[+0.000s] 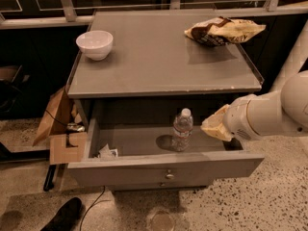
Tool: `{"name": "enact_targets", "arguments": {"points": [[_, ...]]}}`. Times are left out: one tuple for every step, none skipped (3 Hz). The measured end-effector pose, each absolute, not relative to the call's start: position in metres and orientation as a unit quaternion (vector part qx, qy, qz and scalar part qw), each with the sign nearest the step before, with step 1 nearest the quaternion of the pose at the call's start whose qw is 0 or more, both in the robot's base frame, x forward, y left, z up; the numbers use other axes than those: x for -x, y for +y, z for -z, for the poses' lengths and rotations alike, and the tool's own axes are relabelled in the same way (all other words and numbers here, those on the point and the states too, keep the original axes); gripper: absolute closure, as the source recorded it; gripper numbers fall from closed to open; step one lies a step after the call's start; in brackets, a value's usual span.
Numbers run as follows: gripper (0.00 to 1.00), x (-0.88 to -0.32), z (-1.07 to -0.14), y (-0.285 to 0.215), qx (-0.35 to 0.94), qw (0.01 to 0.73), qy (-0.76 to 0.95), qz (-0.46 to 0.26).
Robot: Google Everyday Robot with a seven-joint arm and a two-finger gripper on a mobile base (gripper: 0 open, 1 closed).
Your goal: Pick water bottle from top drawer and place on counter
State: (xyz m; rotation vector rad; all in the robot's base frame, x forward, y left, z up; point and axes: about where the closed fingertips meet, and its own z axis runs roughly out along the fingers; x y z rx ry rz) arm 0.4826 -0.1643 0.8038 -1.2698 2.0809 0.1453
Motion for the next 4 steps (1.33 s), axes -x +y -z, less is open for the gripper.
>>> {"name": "enact_targets", "arguments": {"points": [[0.12,-0.489,-0.791,-0.169,0.484,0.336,0.806,-0.054],[0.03,-0.496,-0.775,-0.169,0.481,0.332,0.809,-0.059],[0.04,-0.506,-0.757,-0.165,0.476,0.331,0.812,-0.070],[0.05,-0.516,-0.741,-0.156,0.469,0.334,0.813,-0.085]]}}
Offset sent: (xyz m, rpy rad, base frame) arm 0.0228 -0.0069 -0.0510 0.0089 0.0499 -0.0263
